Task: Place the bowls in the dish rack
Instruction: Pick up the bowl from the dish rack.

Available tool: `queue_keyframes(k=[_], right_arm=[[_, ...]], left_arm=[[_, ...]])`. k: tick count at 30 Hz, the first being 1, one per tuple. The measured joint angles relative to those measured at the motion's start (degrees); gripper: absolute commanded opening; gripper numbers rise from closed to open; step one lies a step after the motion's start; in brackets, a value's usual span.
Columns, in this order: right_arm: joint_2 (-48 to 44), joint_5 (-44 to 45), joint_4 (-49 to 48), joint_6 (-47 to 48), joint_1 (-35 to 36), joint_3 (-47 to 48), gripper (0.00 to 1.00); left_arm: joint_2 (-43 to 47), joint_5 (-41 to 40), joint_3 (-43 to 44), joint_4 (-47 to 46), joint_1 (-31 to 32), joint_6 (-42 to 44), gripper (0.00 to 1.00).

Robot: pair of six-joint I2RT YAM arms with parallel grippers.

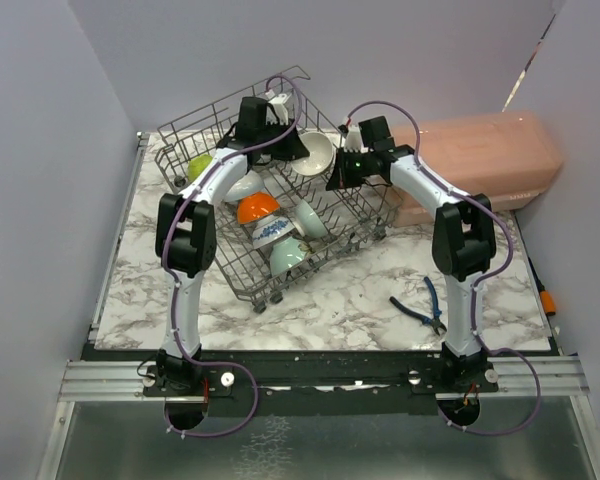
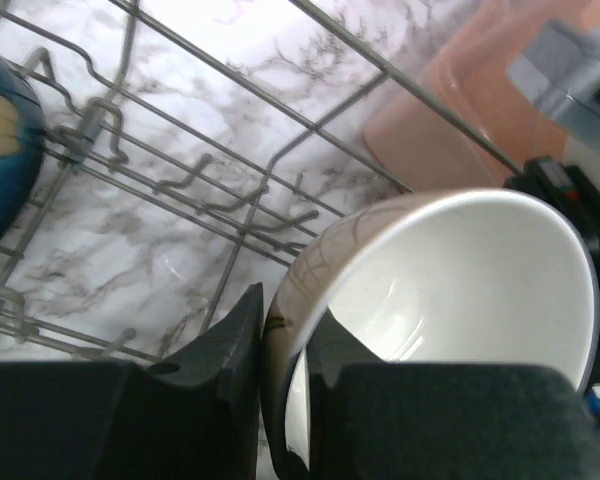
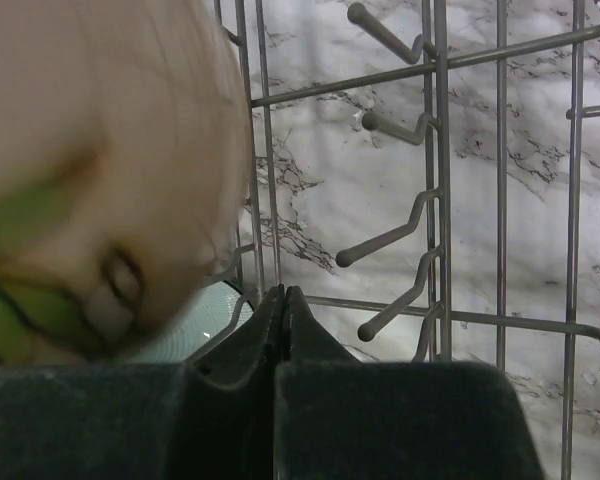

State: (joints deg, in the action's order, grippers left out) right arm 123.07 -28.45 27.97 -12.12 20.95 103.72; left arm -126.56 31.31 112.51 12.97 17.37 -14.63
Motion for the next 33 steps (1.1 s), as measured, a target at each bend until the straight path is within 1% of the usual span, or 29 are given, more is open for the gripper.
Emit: queue_keyframes(k=[1, 2, 5, 7, 8, 11, 13, 14, 16, 19, 20, 21, 23, 24, 25, 26, 27, 28, 29, 31, 32, 33], right_arm=[[-0.1, 0.5, -0.5, 0.0, 0.0, 0.0, 0.00], [-0.2, 0.8, -0.9, 0.0, 0.0, 0.0, 0.00], [-1.5, 2.1, -1.8, -0.2, -0.1, -1.6, 0.00], [-3.5, 3.0, -2.1, -0.3, -0.2, -3.6, 0.03], [-4.7, 3.5, -2.3, -0.3, -0.3, -4.7, 0.08], [-8.8, 4.2, -3.0, -0.7, -0.4, -8.1, 0.39], [-12.0, 4.0, -4.6, -1.6, -0.4, -10.8, 0.57], [-13.6, 3.5, -5.4, -2.0, -0.3, -12.0, 0.64], [-16.6, 2.4, -7.6, -2.9, -0.2, -14.0, 0.73], [-19.3, 0.5, -11.7, -5.8, 0.0, -14.8, 0.76], [-19.5, 0.3, -12.7, -6.5, 0.1, -14.8, 0.76], [-19.6, 0.1, -13.0, -7.5, 0.1, -14.6, 0.73], [-19.0, 0.0, -13.7, -9.0, 0.1, -13.9, 0.60], [-18.4, 0.0, -13.8, -9.7, 0.1, -13.2, 0.43], [-17.6, 0.0, -13.8, -10.2, 0.1, -12.3, 0.33], [-16.8, 0.7, -13.3, -10.5, 0.1, -11.3, 0.15], [-16.1, 0.5, -13.5, -10.7, 0.0, -10.9, 0.04], [-15.5, 0.3, -13.6, -10.8, -0.2, -10.3, 0.01], [-15.2, 2.8, -13.6, -10.4, 0.0, -10.1, 0.00], [-15.0, 6.4, -13.1, -10.4, 1.0, -10.2, 0.00], [-14.7, 6.8, -12.8, -10.4, 0.9, -10.2, 0.00], [-14.6, 5.4, -12.3, -10.1, 0.7, -10.2, 0.00]], left_arm=[[0.0, 0.5, -0.5, 0.3, -0.1, -0.5, 0.03], [0.3, 0.5, -1.0, 1.0, 0.2, 0.2, 0.00], [0.9, -2.1, -1.6, 2.3, 1.6, 1.8, 0.00], [1.6, -5.2, -1.7, 2.9, 2.8, 3.5, 0.00], [2.0, -7.3, -1.8, 3.0, 3.5, 4.5, 0.00], [3.7, -13.4, -2.5, 2.6, 5.5, 6.8, 0.00], [6.0, -18.6, -4.4, 1.4, 6.9, 8.4, 0.00], [7.1, -20.7, -5.4, 0.6, 7.5, 8.9, 0.00], [9.4, -23.7, -8.0, -1.3, 8.5, 10.0, 0.00], [13.7, -27.0, -13.1, -5.1, 10.1, 11.5, 0.00], [14.9, -27.6, -14.6, -6.1, 10.4, 11.7, 0.00], [16.3, -28.7, -16.4, -7.8, 10.8, 12.2, 0.00], [18.4, -29.0, -19.0, -10.1, 11.2, 12.4, 0.00], [19.4, -29.0, -20.2, -11.0, 11.3, 12.4, 0.00], [20.4, -29.2, -21.5, -12.2, 11.4, 12.4, 0.00], [21.1, -29.6, -22.5, -13.1, 11.5, 12.5, 0.00], [22.3, -29.9, -23.8, -14.1, 11.4, 12.3, 0.07], [23.1, -30.3, -24.5, -14.7, 11.4, 12.1, 0.21], [23.5, -32.0, -25.1, -15.5, 11.6, 12.0, 0.36], [24.7, -33.9, -26.6, -16.1, 12.3, 12.4, 0.60], [25.4, -32.7, -27.4, -16.6, 12.4, 11.6, 0.71], [26.4, -32.1, -27.9, -17.1, 12.4, 11.1, 0.82]])
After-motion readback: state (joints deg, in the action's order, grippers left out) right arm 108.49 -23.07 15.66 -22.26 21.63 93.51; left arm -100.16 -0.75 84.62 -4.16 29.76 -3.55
